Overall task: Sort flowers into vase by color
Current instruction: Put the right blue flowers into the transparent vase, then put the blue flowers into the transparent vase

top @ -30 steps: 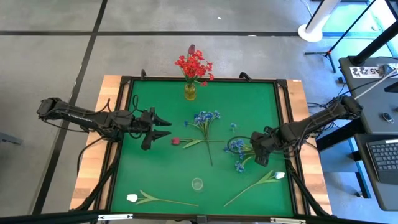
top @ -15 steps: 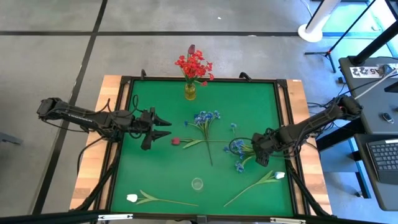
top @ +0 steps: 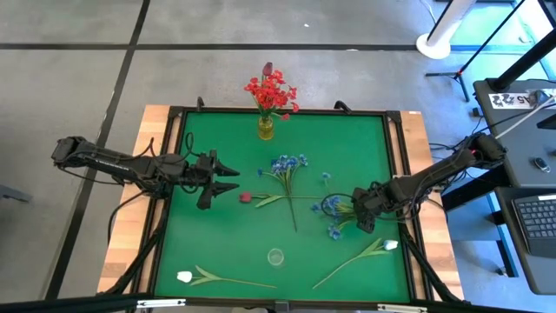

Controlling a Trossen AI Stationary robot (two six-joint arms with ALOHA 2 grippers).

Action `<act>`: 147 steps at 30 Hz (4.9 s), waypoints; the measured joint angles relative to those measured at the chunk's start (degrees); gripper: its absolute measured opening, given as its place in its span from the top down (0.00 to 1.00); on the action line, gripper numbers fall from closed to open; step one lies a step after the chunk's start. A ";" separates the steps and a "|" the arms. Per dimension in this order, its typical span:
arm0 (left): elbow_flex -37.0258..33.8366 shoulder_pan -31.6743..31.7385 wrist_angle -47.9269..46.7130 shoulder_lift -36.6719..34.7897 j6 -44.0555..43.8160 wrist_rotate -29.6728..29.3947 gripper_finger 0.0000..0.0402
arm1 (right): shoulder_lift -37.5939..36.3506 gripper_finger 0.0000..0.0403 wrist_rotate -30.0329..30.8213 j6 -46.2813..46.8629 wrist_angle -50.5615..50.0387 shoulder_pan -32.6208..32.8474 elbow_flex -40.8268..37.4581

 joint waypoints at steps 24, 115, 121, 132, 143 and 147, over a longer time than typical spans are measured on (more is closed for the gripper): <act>0.00 0.00 -0.04 0.01 0.02 -0.04 0.53 | 0.02 0.93 4.90 -5.17 1.88 0.00 6.24; 0.00 0.02 -1.33 0.02 -7.48 -7.52 0.53 | 33.03 0.26 9.58 -43.89 89.70 2.99 25.16; 0.00 0.02 -1.40 0.02 -7.41 -7.52 0.53 | 23.28 0.20 11.22 -43.09 74.27 2.99 25.16; 0.00 0.04 -2.20 0.02 -7.58 -7.52 0.53 | 13.44 0.19 13.56 -35.62 49.43 2.99 25.16; 0.00 0.04 -2.36 0.02 -8.33 -7.52 0.53 | 7.16 0.19 17.53 -36.96 46.69 2.99 25.16; 0.00 0.04 -2.69 0.02 -8.57 -7.52 0.53 | 2.42 0.19 26.79 -34.45 39.65 2.99 25.21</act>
